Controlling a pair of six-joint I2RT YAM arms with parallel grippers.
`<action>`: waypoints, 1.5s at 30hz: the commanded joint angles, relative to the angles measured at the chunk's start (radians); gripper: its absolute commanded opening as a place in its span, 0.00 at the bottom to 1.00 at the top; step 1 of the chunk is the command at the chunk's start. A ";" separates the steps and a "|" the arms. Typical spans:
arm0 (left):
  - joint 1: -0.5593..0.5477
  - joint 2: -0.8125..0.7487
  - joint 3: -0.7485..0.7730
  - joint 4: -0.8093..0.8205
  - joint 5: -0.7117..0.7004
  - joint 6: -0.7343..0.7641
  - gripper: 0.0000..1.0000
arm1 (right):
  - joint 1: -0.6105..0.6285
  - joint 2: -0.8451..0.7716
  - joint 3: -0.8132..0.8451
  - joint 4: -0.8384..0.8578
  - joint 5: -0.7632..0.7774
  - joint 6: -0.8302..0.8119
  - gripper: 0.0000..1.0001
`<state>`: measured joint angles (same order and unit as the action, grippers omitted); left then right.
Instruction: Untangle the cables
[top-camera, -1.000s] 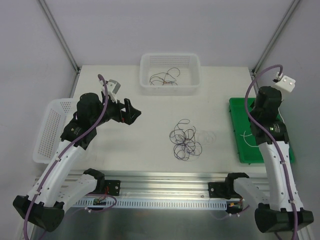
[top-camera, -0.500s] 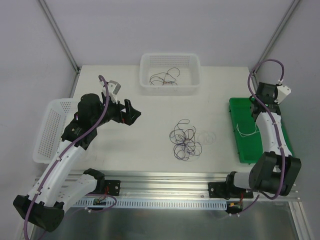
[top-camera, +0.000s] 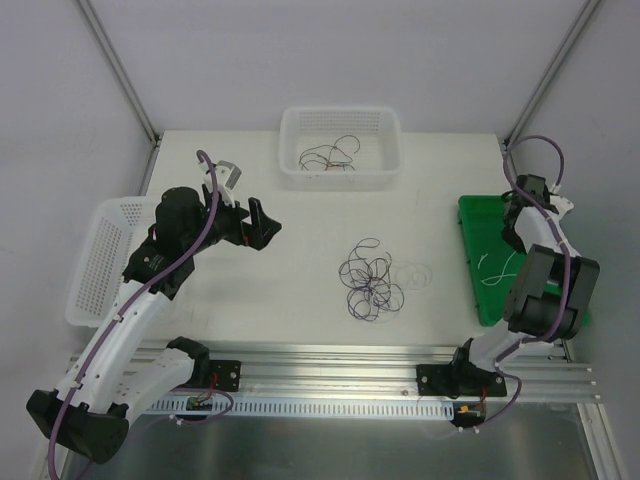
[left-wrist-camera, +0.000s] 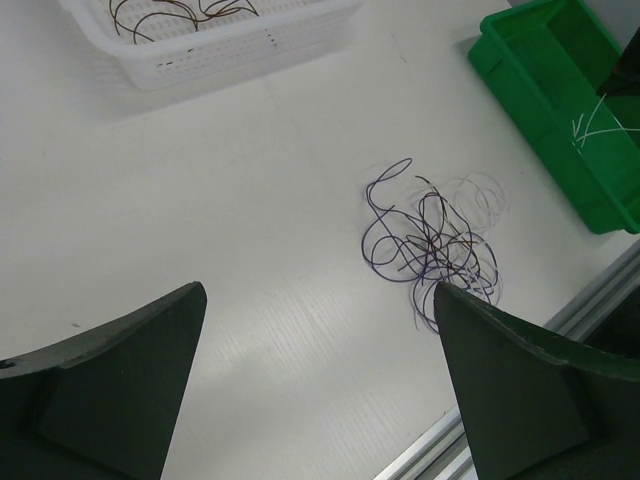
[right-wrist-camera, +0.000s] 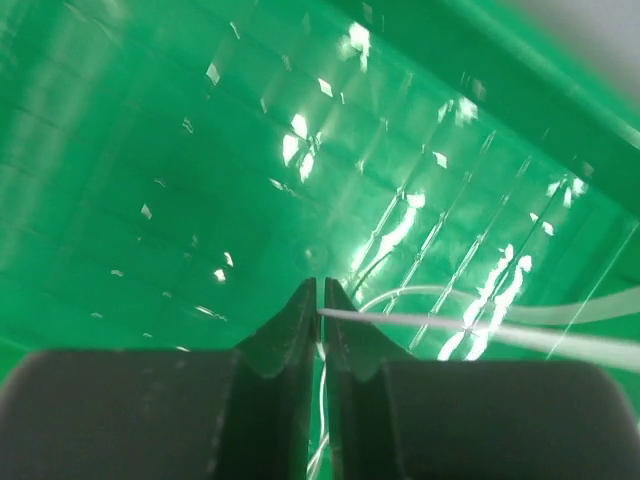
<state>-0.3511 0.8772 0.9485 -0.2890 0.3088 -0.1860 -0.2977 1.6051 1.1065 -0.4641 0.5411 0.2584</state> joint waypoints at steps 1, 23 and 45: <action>0.012 0.003 -0.007 0.033 0.012 0.013 0.99 | -0.043 0.053 0.078 -0.100 -0.095 0.045 0.10; 0.011 0.049 -0.007 0.034 0.062 -0.020 0.99 | 0.276 -0.336 0.061 -0.151 -0.438 -0.134 0.99; -0.322 0.328 -0.155 0.181 -0.223 -0.423 0.99 | 0.605 -0.291 -0.376 0.171 -0.658 -0.097 0.73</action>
<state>-0.6533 1.1687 0.8062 -0.2108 0.2016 -0.5095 0.2852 1.2888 0.7399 -0.3725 -0.1047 0.1410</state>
